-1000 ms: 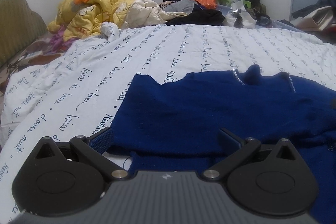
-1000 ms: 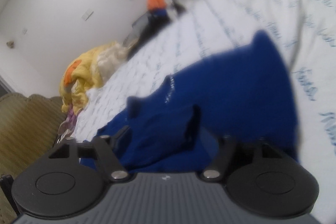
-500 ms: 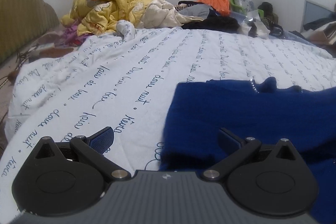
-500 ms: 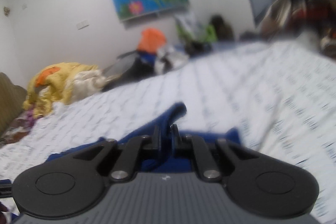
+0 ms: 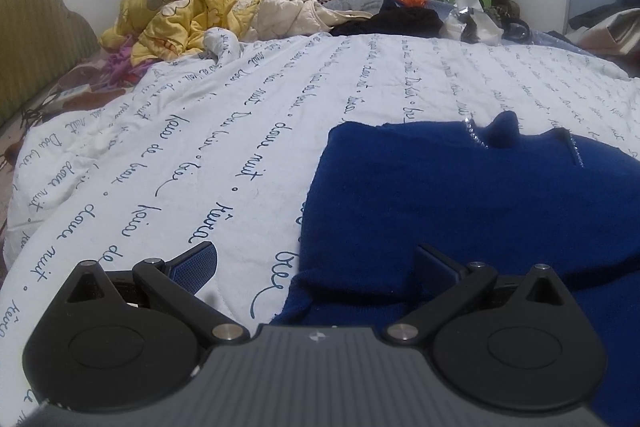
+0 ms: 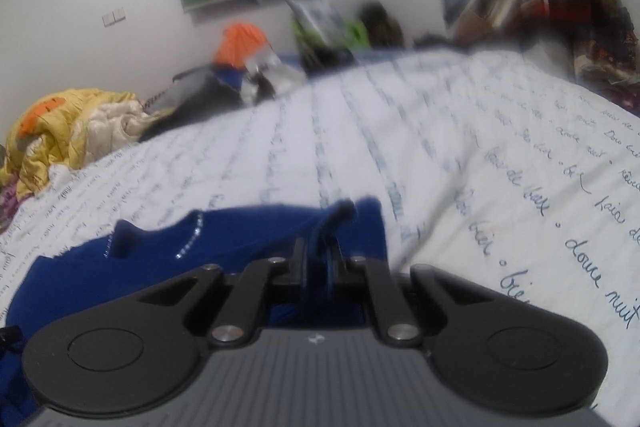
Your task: Fold small clothes
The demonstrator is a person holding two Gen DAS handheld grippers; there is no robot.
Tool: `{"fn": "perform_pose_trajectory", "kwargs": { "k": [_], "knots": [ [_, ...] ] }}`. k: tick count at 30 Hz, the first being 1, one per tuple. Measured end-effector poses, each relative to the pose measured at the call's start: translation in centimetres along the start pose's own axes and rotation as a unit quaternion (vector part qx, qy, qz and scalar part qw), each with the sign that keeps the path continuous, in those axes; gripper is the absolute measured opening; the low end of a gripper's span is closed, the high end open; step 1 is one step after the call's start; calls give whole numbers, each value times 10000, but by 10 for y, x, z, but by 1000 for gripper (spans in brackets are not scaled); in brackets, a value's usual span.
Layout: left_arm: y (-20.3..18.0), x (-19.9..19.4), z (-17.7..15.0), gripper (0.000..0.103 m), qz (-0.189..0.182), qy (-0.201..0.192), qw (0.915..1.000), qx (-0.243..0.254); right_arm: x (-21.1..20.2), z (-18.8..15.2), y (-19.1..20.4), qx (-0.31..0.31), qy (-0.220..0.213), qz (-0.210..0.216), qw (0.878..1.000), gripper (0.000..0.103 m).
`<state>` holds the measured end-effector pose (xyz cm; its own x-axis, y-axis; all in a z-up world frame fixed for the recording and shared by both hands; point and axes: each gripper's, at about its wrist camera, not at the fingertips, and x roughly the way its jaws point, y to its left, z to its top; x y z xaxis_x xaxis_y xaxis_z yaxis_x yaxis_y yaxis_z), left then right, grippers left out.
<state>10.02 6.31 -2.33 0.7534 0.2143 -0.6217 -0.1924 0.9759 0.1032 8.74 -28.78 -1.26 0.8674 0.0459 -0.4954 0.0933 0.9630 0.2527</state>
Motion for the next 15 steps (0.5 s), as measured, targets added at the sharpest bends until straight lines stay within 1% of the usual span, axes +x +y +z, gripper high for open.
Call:
{"fn": "perform_pose_trajectory", "kwargs": {
  "k": [5,7,9,11,13,14,15],
  "knots": [
    [0,1,0,103,16,18,10000,5,3,-4,-5,65,63,-78,9999,8],
    [1,3,-1,103,15,47,10000,-2,5,-6,-6,39,153,-90,9998,8],
    [0,5,-2,103,9,74,10000,-5,8,-7,-6,8,241,-100,9997,11],
    [0,7,-3,103,14,96,10000,14,9,-8,-7,-2,292,-120,9995,11],
    [-1,8,-4,103,20,114,9999,34,10,-7,-8,-56,361,-187,9992,14],
    [-1,8,-4,103,21,119,9999,38,11,-7,-8,-95,382,-239,9989,20],
    [-1,8,-5,103,22,119,9999,37,11,-7,-7,-134,399,-317,9986,29]
  ]
}}
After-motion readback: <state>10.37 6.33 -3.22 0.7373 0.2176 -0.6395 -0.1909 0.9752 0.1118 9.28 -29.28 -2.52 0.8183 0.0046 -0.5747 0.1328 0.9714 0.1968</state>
